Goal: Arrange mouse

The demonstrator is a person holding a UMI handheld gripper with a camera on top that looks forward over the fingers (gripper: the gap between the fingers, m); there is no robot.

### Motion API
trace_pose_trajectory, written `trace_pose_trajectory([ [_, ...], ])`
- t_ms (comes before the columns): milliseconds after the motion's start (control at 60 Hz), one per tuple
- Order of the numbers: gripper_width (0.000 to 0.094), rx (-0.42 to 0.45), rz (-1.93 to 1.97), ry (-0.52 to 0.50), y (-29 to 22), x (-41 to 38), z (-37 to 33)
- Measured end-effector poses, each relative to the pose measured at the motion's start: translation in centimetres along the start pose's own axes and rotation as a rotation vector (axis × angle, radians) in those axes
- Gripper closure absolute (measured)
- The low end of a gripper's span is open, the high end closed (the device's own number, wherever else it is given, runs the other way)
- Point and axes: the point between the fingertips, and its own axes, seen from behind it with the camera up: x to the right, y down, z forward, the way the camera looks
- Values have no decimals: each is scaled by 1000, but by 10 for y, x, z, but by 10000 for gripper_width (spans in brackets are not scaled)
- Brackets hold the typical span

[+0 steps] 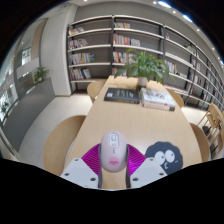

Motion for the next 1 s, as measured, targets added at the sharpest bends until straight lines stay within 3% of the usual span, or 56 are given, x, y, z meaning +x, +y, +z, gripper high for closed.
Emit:
trace_pose_trajectory([
  [183,620,246,9,86,-140,71,-52],
  [317,623,284,16,168,-165,153,-60],
  [400,621,223,25,191,-145,199,-43],
  [617,622,-57,58,147,13,249,35],
  [733,622,-149,111,102,80,243,63],
  [817,603,-193,122,93,112,241,78],
  [833,551,-204,121,92,115,240,75],
  [867,581,-182,123,91,111,242,75],
  [1000,492,-160,132,93,116,241,81],
])
